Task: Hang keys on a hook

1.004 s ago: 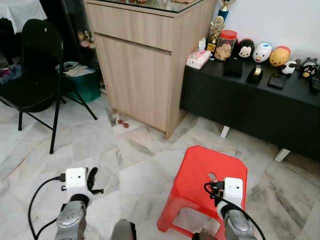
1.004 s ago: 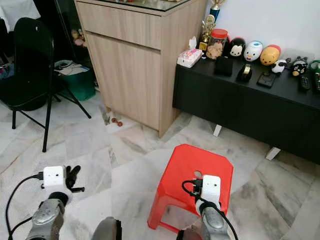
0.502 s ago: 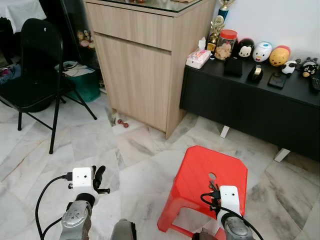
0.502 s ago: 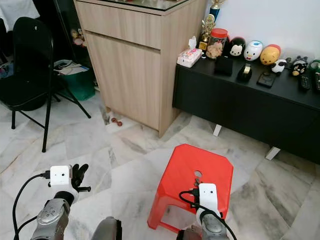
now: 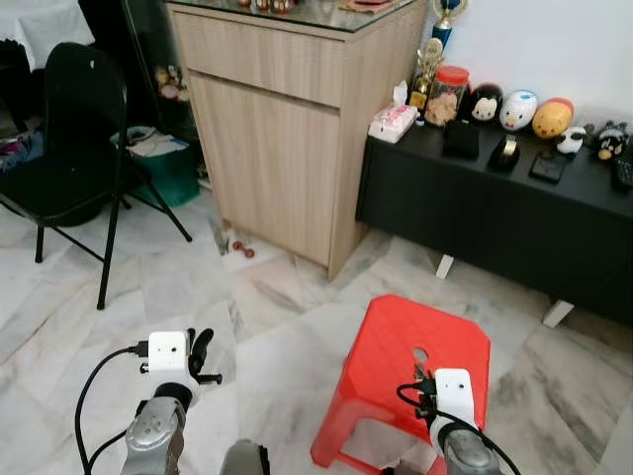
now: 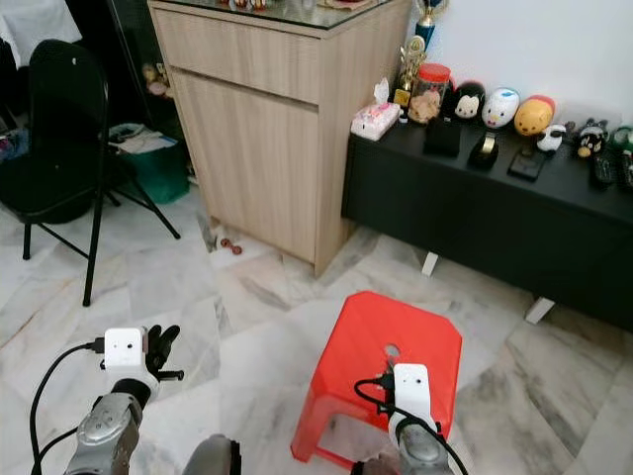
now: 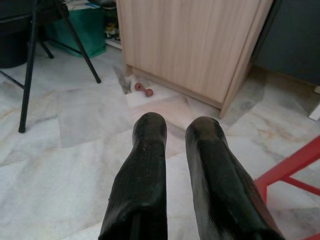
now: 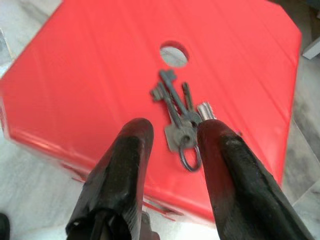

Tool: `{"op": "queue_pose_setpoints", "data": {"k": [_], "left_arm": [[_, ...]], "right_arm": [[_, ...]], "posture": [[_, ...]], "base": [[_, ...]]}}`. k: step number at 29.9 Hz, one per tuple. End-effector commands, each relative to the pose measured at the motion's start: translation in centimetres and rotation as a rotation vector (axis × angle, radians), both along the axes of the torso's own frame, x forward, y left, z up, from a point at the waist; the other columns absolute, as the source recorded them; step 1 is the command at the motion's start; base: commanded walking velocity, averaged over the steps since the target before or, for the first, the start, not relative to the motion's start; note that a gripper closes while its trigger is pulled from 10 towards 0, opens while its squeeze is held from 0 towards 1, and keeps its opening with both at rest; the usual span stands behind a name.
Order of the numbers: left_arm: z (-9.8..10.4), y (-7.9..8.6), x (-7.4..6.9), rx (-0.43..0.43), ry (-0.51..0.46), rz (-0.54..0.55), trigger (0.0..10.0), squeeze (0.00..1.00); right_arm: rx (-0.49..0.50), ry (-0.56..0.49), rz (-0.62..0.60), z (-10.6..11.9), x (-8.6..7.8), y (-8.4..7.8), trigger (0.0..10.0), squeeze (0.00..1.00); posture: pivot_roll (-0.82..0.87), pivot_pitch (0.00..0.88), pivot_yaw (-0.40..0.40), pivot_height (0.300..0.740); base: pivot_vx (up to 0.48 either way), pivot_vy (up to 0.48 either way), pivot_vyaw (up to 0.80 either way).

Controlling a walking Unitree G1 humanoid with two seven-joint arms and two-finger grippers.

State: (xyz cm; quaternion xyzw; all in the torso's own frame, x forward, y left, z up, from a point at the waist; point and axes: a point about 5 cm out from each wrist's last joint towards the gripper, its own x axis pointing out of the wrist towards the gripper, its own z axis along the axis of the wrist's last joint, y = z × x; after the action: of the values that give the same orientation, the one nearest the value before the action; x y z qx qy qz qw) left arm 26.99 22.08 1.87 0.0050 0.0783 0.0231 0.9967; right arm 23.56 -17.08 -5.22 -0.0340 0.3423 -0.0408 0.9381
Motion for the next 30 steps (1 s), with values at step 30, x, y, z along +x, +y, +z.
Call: {"op": "queue_pose_setpoints", "data": {"k": [30], "left_arm": [[0.09, -0.11, 0.14, 0.020, 0.008, -0.004, 10.0, 0.00]], "right_arm": [[0.003, 0.025, 0.086, -0.37, -0.41, 1.01, 10.0, 0.00]], "posture": [[0.18, 0.056, -0.037, 0.637]], "base": [[0.199, 0.000, 0.03]]}}
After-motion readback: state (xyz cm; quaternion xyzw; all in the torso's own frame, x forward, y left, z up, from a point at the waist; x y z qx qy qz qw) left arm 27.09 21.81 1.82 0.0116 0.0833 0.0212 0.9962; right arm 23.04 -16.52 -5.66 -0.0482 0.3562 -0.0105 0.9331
